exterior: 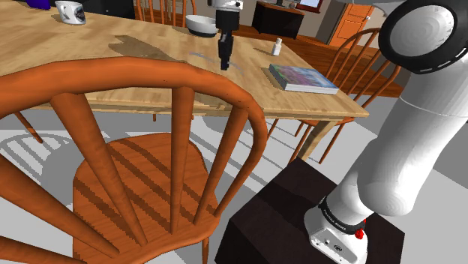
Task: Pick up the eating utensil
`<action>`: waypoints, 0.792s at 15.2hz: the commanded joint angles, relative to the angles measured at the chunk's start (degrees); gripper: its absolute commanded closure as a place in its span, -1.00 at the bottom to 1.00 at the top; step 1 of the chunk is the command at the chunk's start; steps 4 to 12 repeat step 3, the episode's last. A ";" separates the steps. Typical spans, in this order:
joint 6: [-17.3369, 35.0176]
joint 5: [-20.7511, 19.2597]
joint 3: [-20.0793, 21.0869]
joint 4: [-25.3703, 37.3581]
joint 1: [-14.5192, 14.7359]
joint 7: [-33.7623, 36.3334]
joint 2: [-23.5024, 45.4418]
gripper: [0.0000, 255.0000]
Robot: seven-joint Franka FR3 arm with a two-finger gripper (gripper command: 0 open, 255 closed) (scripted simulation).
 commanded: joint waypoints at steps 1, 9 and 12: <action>-1.78 0.03 0.01 2.16 -0.01 0.07 0.40 1.00; -1.90 0.04 0.01 2.31 -0.01 0.07 0.42 1.00; -1.90 0.04 0.01 2.31 -0.01 0.07 0.42 1.00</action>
